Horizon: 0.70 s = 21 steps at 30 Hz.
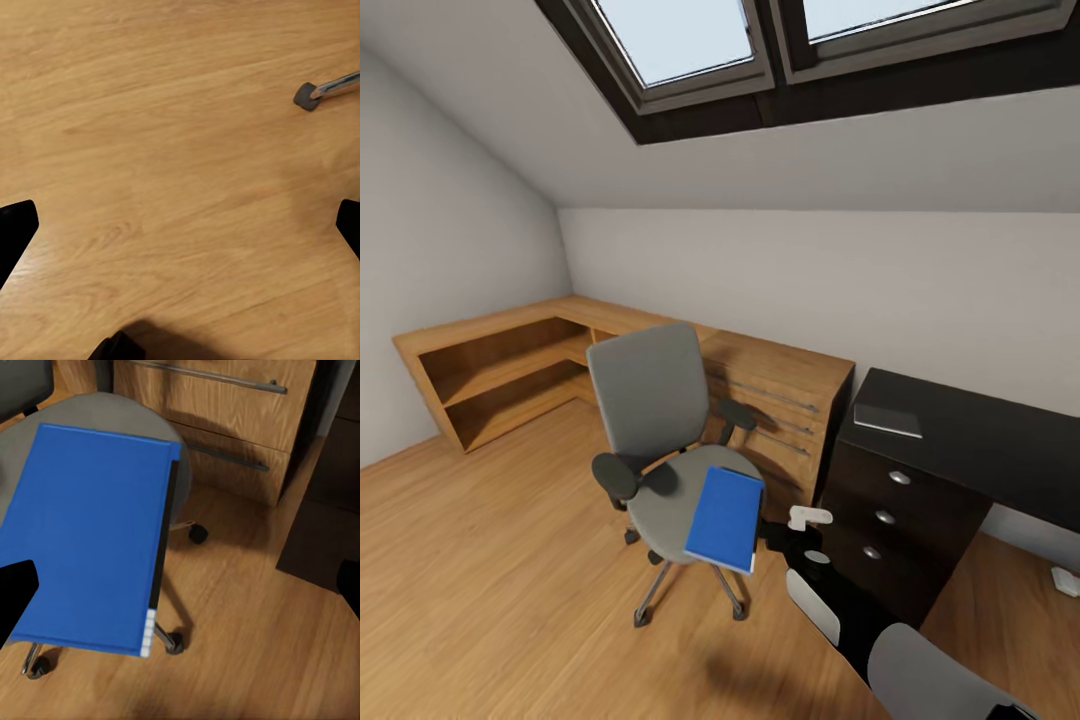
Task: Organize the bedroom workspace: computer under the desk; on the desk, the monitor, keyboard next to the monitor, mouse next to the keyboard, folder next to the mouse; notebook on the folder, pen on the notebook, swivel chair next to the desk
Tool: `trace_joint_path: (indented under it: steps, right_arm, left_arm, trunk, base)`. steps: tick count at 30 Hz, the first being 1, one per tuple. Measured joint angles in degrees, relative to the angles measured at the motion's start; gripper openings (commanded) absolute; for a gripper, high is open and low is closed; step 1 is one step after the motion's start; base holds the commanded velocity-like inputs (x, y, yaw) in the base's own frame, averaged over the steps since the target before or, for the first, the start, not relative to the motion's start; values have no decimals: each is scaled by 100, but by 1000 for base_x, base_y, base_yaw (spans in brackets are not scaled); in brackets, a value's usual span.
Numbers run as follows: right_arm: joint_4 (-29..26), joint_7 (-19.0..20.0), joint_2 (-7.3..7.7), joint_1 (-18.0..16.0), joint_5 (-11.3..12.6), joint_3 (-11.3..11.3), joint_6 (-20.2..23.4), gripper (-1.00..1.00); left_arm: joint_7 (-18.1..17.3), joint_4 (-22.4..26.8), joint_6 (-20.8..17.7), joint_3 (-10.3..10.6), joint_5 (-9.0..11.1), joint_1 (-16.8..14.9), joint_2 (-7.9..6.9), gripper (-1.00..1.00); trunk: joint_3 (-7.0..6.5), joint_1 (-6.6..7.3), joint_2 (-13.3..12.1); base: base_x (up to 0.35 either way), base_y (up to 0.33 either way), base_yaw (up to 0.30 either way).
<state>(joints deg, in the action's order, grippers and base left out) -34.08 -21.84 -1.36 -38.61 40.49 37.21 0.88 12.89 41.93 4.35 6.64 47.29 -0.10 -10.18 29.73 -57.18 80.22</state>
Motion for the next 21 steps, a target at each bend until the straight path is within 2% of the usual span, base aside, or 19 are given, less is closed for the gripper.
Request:
trace_joint_path:
  steps: [13, 17, 21]
  right_arm:
    - [217, 8, 70, 1, -18, -34, -409, 100]
    - [240, 55, 156, 2, 124, -41, -462, 100]
    - [299, 261, 225, 0, 355, -38, -477, 100]
  left_arm:
    - [0, 1, -14, 9, 4, -2, 9, 100]
    - [0, 0, -18, 16, 4, 0, 39, 100]
    - [0, 0, -10, 12, -8, 0, 60, 100]
  trunk:
    - [234, -286, 522]
    - [305, -374, 682]
    - [377, -461, 843]
  base:
    - [0, 0, 0]
    - [0, 0, 0]
    - [0, 0, 0]
